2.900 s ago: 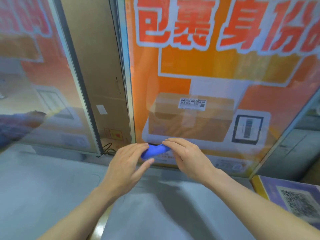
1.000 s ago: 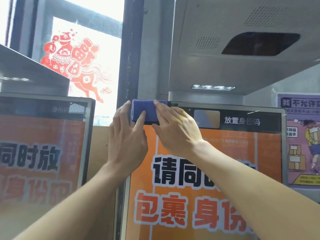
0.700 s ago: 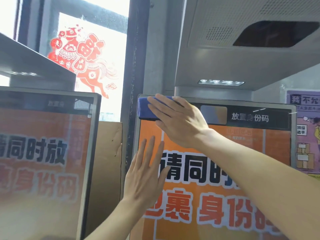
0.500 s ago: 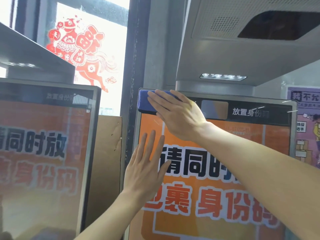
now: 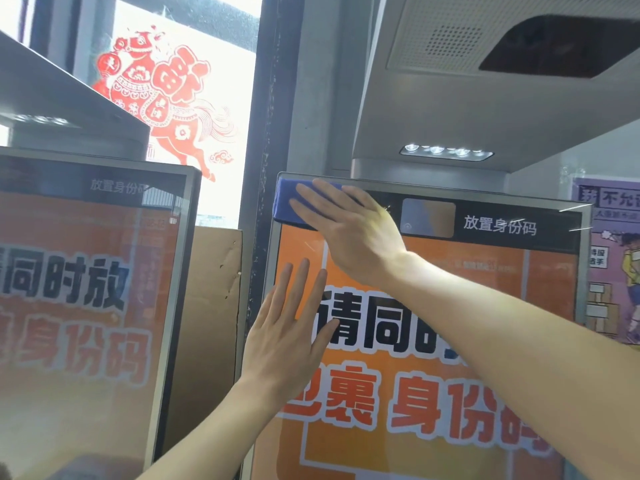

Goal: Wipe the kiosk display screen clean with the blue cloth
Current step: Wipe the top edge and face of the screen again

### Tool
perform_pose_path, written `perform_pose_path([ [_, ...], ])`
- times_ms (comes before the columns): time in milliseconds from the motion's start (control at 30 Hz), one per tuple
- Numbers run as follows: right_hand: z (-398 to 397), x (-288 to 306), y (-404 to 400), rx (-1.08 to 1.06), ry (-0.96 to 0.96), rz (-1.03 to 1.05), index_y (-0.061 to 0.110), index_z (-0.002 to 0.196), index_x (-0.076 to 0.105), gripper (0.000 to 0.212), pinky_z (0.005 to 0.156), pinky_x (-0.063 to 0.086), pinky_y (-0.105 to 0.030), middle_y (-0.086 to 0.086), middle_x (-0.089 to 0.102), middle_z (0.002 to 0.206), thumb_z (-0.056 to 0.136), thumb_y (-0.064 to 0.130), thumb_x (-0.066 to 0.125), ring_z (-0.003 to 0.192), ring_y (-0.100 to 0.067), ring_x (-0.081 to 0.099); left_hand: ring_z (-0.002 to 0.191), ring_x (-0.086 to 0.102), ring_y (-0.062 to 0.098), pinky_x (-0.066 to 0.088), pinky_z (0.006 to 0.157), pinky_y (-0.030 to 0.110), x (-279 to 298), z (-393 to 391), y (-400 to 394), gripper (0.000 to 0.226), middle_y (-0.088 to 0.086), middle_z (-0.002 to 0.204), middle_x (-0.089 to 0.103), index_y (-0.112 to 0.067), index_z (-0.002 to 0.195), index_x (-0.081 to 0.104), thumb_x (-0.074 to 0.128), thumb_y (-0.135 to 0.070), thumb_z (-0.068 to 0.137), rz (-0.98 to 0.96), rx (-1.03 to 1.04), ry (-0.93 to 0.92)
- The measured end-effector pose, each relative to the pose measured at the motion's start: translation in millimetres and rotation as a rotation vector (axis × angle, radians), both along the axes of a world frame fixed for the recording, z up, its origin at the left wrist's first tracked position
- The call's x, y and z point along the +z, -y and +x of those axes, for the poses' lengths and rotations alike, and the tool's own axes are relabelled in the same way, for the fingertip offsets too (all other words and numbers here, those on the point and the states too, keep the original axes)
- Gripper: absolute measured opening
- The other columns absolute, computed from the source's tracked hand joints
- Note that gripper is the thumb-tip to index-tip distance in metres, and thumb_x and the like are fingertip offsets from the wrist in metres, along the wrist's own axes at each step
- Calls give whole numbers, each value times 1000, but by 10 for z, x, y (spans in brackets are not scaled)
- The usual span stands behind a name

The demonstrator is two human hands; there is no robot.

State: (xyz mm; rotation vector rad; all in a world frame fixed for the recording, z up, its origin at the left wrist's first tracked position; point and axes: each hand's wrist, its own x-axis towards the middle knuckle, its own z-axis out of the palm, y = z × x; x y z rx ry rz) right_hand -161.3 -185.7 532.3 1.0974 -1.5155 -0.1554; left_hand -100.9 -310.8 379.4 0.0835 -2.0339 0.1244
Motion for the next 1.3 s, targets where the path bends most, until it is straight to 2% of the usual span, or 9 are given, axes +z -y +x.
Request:
perform_pose_path([
  [167,-35,-140,-135,11,-48,56,19,152,39,72,119,24,-40,-1,33,159,87,-8,56,148,-22,28,151,-13,20,-3,119,36,2,16,-13,73,0,165,-12,-23,157,-8,17,-61,100,-8,12,-1],
  [333,-105,13,-311,-106,-193,11,18,151,40,65,110,26,-33,0,38,157,89,3,51,143,-19,39,151,-10,21,-2,120,35,9,41,-17,71,3,166,-8,-21,158,-3,17,-58,101,-26,18,0],
  [433,-113,155,-371,-178,-226,-68,15,149,43,62,103,26,-33,0,41,155,90,11,63,138,-19,46,151,-11,21,-3,120,36,2,34,-26,70,3,166,-8,-21,158,-4,16,-58,102,-25,16,-2],
  [600,-101,37,-342,-166,-105,-93,16,153,35,70,108,18,-36,1,32,160,88,5,59,142,-23,38,152,-10,22,0,120,37,-7,15,-15,71,3,166,-8,-21,158,-4,19,-57,101,-28,28,2],
  [867,-106,-285,-441,-79,-154,-25,13,145,51,72,101,29,-36,0,46,152,76,-3,63,133,-22,51,152,-10,22,0,119,37,-7,21,-25,73,3,166,-9,-22,158,-6,18,-60,100,-26,36,-1],
  [967,-112,-242,-481,-97,-160,-19,14,144,52,70,101,29,-34,2,47,151,76,-3,58,132,-20,52,152,-10,22,1,122,38,-6,31,-30,73,2,165,-10,-22,157,-8,13,-61,100,-24,38,3],
  [1100,-132,-128,-529,-120,-78,-92,14,145,51,68,104,26,-36,1,46,151,80,-2,36,134,-22,50,152,-10,22,2,124,39,-4,30,-32,72,2,165,-10,-22,157,-8,13,-61,100,-19,33,5],
  [1200,-161,7,-589,-142,-62,-124,13,147,48,69,106,24,-38,0,43,154,79,-3,46,136,-24,44,152,-8,22,-2,120,36,-10,25,-26,73,2,166,-9,-21,158,-6,18,-60,100,-19,28,2],
  [1300,-171,93,-624,-172,-124,-122,12,145,50,66,104,26,-40,-2,46,152,80,-1,43,132,-27,49,152,-6,23,-3,120,36,-13,16,-22,73,4,166,-6,-20,158,-4,21,-58,100,-27,28,-2],
])
